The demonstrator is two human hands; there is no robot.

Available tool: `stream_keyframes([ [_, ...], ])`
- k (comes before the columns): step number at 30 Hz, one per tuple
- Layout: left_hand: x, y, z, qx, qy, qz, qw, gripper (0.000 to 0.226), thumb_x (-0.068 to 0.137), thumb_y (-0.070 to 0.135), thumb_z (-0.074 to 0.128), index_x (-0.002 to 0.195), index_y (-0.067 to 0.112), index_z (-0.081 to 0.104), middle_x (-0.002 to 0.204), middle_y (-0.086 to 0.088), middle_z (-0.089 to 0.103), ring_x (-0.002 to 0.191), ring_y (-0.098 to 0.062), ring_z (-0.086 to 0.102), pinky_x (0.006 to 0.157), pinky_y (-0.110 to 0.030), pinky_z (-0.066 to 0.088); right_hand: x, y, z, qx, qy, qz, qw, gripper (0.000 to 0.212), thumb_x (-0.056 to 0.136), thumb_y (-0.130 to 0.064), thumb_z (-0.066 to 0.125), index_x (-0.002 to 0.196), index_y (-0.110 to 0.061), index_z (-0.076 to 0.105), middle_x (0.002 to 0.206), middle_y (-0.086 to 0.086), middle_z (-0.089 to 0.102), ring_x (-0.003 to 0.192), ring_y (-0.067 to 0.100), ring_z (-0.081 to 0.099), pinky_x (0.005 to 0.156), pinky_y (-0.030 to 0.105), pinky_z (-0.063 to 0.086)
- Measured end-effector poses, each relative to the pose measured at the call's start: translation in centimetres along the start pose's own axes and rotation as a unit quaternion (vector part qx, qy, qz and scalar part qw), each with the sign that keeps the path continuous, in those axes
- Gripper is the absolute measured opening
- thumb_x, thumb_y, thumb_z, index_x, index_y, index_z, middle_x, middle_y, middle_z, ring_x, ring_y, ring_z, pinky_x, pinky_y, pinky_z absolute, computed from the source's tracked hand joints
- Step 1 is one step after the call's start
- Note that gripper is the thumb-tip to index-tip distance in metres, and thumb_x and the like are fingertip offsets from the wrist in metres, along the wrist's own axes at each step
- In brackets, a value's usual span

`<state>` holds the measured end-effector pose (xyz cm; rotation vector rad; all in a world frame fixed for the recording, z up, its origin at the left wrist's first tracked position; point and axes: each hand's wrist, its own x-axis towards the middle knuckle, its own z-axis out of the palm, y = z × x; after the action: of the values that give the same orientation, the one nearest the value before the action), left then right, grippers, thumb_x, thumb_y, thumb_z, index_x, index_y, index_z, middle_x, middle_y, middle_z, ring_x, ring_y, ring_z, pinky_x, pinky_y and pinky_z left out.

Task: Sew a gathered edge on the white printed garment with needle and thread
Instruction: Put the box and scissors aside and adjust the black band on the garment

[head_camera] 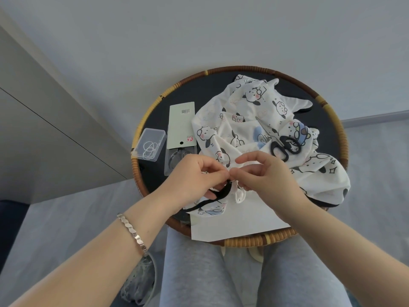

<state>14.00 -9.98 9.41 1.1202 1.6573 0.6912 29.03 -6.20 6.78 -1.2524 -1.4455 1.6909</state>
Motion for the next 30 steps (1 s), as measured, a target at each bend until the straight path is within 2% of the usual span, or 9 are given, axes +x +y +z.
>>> stream_keyframes([
  [4,0.1,0.0,0.0,-0.041,0.001,-0.055,0.998,0.009,0.085,0.015,0.064,0.079,0.015,0.071,0.069,0.001,0.068,0.062,-0.002,0.065,0.055,-0.019,0.054,-0.2,0.1,0.0,-0.032,-0.004,-0.033,0.999,0.024,0.076,-0.009,0.073,0.089,-0.021,0.056,0.068,0.001,0.071,0.058,0.01,0.055,0.06,0.02,0.046],
  [9,0.1,0.0,-0.2,-0.033,-0.016,-0.069,0.997,0.01,0.085,0.016,0.064,0.077,0.012,0.07,0.059,0.005,0.068,0.064,-0.005,0.068,0.057,-0.021,0.056,-0.5,0.3,0.4,-0.207,0.001,-0.11,0.972,0.017,0.082,-0.01,0.065,0.083,-0.026,0.068,0.067,-0.012,0.063,0.061,-0.002,0.054,0.06,0.009,0.042],
  [11,0.1,-0.1,-0.2,0.004,-0.012,-0.052,0.999,0.011,0.085,0.017,0.064,0.076,0.014,0.07,0.061,0.004,0.069,0.066,-0.006,0.068,0.058,-0.022,0.056,-0.5,0.2,0.5,-0.249,-0.009,-0.108,0.962,0.015,0.084,-0.012,0.062,0.084,-0.022,0.072,0.067,-0.015,0.062,0.064,0.0,0.055,0.061,0.011,0.044],
  [14,-0.1,-0.4,-0.1,0.107,-0.004,0.002,0.994,0.012,0.086,0.025,0.063,0.077,0.022,0.069,0.067,0.005,0.071,0.063,-0.002,0.065,0.062,-0.024,0.054,-0.2,0.3,0.5,-0.261,-0.019,-0.084,0.961,0.013,0.084,-0.016,0.061,0.078,-0.024,0.069,0.074,-0.006,0.068,0.071,0.009,0.06,0.068,0.022,0.05],
  [17,-0.4,-0.5,0.1,0.157,-0.005,0.044,0.987,0.012,0.088,0.028,0.06,0.077,0.028,0.065,0.068,0.008,0.07,0.056,0.006,0.058,0.06,-0.017,0.046,-0.2,0.4,0.4,-0.204,-0.024,-0.066,0.977,0.017,0.082,-0.011,0.062,0.071,-0.023,0.067,0.07,-0.003,0.068,0.062,0.008,0.059,0.061,0.017,0.049],
  [20,-0.4,-0.5,0.2,0.118,-0.004,0.042,0.992,0.009,0.087,0.025,0.061,0.08,0.024,0.067,0.07,0.006,0.07,0.066,-0.002,0.065,0.059,-0.019,0.053,-0.3,0.5,0.4,-0.108,-0.025,-0.035,0.993,0.02,0.081,-0.003,0.062,0.068,-0.018,0.067,0.056,-0.008,0.06,0.049,0.0,0.05,0.05,0.009,0.039],
  [23,-0.3,-0.5,0.3,0.115,0.005,0.045,0.992,0.009,0.086,0.025,0.063,0.079,0.022,0.068,0.069,0.006,0.069,0.069,-0.004,0.067,0.061,-0.02,0.055,-0.2,0.8,0.2,-0.025,-0.011,0.001,1.0,0.02,0.079,0.0,0.064,0.068,-0.016,0.066,0.053,-0.009,0.059,0.05,0.002,0.05,0.054,0.015,0.041],
  [26,-0.2,-0.5,0.4,0.113,0.003,0.058,0.992,0.01,0.086,0.024,0.063,0.077,0.024,0.068,0.069,0.006,0.069,0.069,-0.006,0.066,0.06,-0.021,0.054,-0.1,0.9,-0.2,0.081,-0.035,0.049,0.995,0.018,0.08,0.004,0.063,0.073,-0.013,0.064,0.062,0.001,0.062,0.059,0.014,0.052,0.062,0.024,0.044],
  [30,0.0,-0.4,0.3,0.061,-0.026,0.043,0.997,0.008,0.086,0.019,0.063,0.08,0.021,0.068,0.067,0.008,0.066,0.064,0.001,0.064,0.056,-0.014,0.052,-0.1,0.9,-0.6,0.22,-0.095,0.098,0.966,0.022,0.082,0.007,0.056,0.073,-0.009,0.066,0.063,0.003,0.064,0.056,0.011,0.055,0.057,0.018,0.049],
])
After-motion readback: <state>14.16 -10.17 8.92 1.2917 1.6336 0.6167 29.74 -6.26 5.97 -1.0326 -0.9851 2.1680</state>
